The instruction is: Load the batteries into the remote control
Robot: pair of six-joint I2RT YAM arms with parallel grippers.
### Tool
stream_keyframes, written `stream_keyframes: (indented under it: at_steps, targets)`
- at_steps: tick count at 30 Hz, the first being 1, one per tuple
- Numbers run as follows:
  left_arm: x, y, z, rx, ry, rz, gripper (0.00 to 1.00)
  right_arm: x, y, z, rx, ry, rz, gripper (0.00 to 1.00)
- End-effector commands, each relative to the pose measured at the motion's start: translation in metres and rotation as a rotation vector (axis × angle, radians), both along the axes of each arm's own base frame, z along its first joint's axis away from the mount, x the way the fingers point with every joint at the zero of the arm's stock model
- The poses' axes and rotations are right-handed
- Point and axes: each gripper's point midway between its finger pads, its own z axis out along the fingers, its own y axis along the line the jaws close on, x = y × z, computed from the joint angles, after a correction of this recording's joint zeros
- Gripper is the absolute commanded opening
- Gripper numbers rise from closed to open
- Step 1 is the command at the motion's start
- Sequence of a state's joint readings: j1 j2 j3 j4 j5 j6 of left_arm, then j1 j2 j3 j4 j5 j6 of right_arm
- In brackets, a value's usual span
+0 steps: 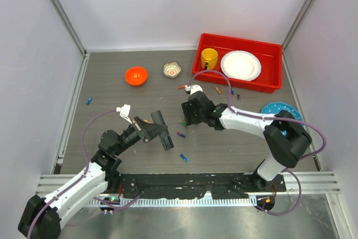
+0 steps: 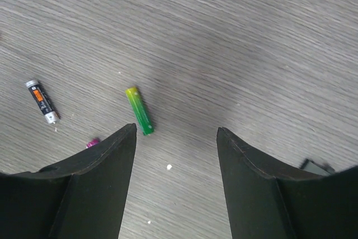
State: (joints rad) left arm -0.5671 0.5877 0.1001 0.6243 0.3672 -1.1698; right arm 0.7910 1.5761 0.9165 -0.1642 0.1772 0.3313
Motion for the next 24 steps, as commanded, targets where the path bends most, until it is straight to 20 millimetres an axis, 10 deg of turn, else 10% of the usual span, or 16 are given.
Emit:
stream_keyframes:
  at_steps: [1, 24]
  targets:
    - [0.003, 0.001, 0.014, -0.016, -0.05, 0.008, 0.0, 0.007, 0.031, 0.016, 0.026, -0.048, 0.073, 0.64]
    - [-0.003, 0.005, 0.011, -0.016, -0.048, 0.013, 0.0, 0.004, 0.04, -0.033, -0.129, 0.006, 0.133, 0.44]
